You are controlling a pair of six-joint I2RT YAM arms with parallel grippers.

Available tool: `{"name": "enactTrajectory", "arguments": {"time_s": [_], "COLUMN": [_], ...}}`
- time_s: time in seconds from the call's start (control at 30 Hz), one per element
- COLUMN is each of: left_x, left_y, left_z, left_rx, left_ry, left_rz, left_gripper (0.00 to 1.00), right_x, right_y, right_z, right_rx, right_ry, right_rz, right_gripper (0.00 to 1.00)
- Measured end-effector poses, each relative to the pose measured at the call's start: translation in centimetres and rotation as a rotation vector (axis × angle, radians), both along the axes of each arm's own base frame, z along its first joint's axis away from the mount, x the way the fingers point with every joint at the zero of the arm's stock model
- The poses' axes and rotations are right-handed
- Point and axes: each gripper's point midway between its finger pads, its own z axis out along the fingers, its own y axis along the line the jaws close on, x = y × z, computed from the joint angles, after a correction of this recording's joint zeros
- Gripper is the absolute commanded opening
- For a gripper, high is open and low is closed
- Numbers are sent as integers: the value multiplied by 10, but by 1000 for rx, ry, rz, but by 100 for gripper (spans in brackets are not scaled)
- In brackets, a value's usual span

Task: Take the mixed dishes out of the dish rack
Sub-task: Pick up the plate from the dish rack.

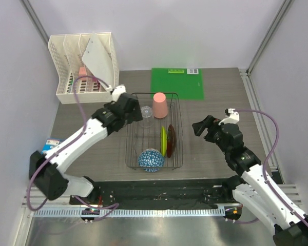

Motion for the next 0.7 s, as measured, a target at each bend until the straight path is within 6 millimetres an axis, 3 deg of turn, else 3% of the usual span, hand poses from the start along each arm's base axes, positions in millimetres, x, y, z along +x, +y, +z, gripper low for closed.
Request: {"name": "enactTrajectory", "arguments": {"time_s": [0.13,0.2,0.23,0.33,0.4,0.43,0.5,0.53,0.7], "left_x": [10,10,10,13,13,11,3,-1,-31], "left_y": [-21,-21,-18,-12,-10,-10,-13,-17,-76], "left_z": [-12,-12,-11,-16,-21,-24,-26,-25,-4], "left_rx": [209,263,281,261,234,218,196,194,178], "left_ry": [49,55,64,101,115,120,120,116,33], "left_rz": [-32,-20,-4,9,9,5,-21,-40,-217], "left_gripper": [100,100,91,86,89,98,100,100,100], "right_x": [6,8,10,12,12,12,12,12,15], "right_y": [-6,-8,-9,-12,-14,-15,-18,-18,-17], "right_z": [23,29,30,29,25,24,22,22,16], "right_rx": [-13,-22,-28,-45,-56,-61,-71,-73,-94], "right_ry": [-51,-61,-62,-51,-39,-34,-28,-28,-6], "right_rz": [-30,-43,-49,-66,-77,-81,-90,-93,-85], "right_gripper": [93,94,94,94,94,94,94,94,94]}}
